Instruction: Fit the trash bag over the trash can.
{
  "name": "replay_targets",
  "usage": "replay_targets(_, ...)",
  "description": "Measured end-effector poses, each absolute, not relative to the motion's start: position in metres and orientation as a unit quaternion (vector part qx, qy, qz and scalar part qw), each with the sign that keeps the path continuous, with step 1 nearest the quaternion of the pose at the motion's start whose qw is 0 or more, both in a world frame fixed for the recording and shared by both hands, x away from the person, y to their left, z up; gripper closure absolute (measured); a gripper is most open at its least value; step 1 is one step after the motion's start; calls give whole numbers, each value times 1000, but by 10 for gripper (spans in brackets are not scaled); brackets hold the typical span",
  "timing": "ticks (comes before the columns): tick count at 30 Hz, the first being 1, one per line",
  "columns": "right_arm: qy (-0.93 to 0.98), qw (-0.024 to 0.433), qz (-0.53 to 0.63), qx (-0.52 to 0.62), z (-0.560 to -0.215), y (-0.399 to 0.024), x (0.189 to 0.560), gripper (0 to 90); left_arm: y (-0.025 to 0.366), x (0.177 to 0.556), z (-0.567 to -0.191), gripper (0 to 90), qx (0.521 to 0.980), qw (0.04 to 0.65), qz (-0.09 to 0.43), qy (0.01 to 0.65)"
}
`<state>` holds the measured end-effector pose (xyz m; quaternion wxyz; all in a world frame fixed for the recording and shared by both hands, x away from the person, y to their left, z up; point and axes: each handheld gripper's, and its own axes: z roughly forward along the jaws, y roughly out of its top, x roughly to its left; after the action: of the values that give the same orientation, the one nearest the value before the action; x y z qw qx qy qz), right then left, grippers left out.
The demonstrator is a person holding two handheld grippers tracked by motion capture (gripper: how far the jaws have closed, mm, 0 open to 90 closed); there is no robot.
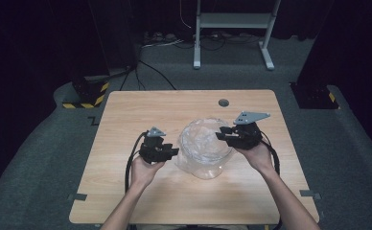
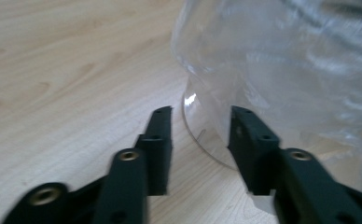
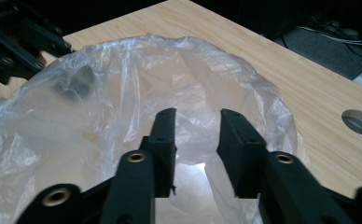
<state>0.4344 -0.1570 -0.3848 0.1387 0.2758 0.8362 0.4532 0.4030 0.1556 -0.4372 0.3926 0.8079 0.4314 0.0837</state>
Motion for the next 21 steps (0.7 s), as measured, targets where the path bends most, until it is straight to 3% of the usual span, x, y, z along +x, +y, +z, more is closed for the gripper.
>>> replay_targets(5,838,144,450,272,-386,-162,431,803,140,411,-447,854,816,379,90,427)
replay_targets(10,840,137,450,269,-389,-166,429,867,137,427,-458,894,804,376,91,452)
replay_targets(12,843,134,445,271,-392,-166,429,855,138,429,-459,843,797,380,92,461)
replay_targets(16,837,126,458,273,-392,-169,428,753,147,425,-452,605,785,395,101,467)
replay_targets(21,821,132,482,278,-381,-174,429,670,161,414,-434,458,775,409,117,467)
